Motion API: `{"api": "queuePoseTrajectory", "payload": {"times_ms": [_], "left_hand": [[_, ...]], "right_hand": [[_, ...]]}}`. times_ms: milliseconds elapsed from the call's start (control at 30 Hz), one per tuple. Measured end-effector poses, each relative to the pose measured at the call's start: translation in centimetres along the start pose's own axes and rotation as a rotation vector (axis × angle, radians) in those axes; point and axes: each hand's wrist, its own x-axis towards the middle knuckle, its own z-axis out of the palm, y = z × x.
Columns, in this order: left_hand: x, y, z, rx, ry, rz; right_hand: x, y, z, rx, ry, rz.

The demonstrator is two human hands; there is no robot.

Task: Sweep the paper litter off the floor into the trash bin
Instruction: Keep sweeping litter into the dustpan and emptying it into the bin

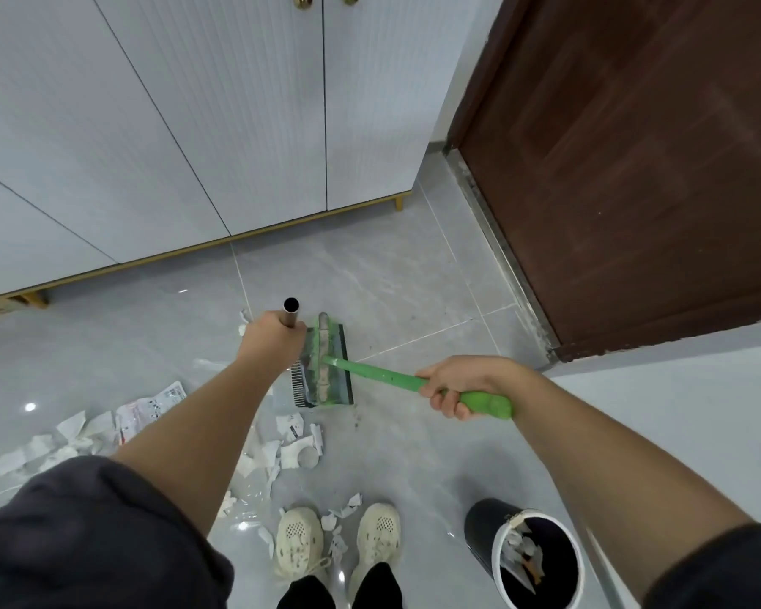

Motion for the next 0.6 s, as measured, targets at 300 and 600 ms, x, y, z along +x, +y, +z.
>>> {"api": "queuePoseTrajectory", "payload": {"times_ms": [300, 600], "left_hand": [[-1.0, -1.1, -1.5, -0.093, 0.048, -0.052], [-3.4, -3.0, -4.3, -0.19, 0.208, -0.054]], "right_hand": [[-2.5, 1.2, -0.9, -0.263, 0.197, -0.049], [-1.4, 0.8, -0.2, -0.671, 0.388, -0.063]]}}
